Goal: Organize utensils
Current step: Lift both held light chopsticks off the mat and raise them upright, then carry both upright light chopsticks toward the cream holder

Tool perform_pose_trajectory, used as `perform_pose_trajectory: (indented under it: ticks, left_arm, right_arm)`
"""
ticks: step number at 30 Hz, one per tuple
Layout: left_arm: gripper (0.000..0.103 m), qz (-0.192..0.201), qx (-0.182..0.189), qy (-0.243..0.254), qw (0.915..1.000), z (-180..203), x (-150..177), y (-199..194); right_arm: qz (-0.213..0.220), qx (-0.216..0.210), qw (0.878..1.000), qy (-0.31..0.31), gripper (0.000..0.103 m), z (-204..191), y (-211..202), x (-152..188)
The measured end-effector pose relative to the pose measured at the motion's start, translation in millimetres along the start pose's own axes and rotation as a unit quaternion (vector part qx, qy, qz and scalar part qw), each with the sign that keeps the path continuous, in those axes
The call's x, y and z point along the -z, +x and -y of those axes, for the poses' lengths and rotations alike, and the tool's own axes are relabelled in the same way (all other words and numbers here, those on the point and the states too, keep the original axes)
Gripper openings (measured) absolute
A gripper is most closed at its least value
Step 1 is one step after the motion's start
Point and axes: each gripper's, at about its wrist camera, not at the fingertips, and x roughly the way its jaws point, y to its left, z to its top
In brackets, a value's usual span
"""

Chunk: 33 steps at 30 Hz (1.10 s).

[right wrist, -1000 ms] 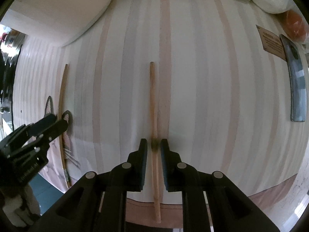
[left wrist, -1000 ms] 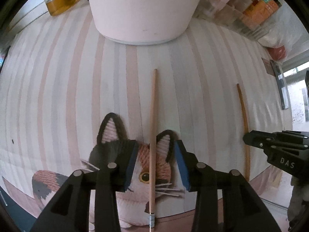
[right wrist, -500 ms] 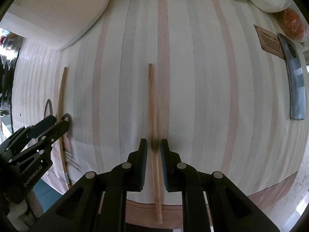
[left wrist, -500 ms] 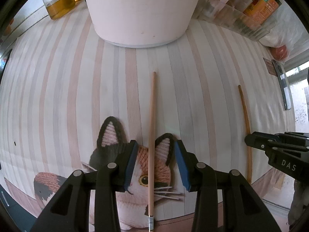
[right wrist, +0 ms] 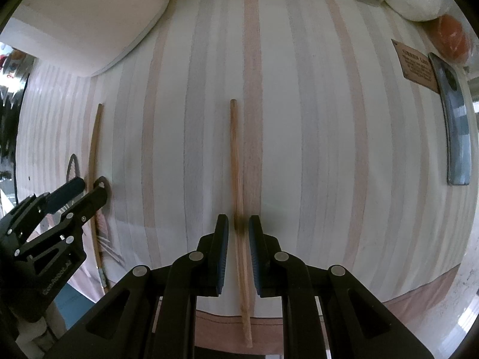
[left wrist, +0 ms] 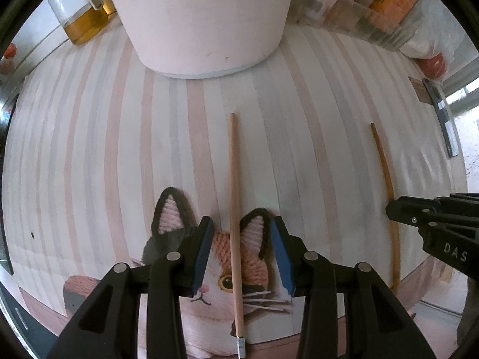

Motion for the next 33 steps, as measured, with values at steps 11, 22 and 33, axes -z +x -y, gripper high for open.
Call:
perform_pose_trajectory:
  ticks: [11, 22, 33]
  left_arm:
    - [0.004, 0.042, -0.004, -0.01, 0.9991, 3, -6, -26]
    - [0.004, 0.125, 0.023, -0.012, 0.9918, -3, 0, -100]
    - [0.004, 0.193, 0.029, -0.024, 0.9805, -13, -10, -148]
  right_arm:
    - [0.071, -0.045, 0.996, 0.016, 0.007, 4, -16, 11]
    - [0.163, -0.084, 0.983, 0.013, 0.006, -5, -74, 30]
    - [0.229, -0.105, 0.968, 0.009, 0.006, -9, -127, 30]
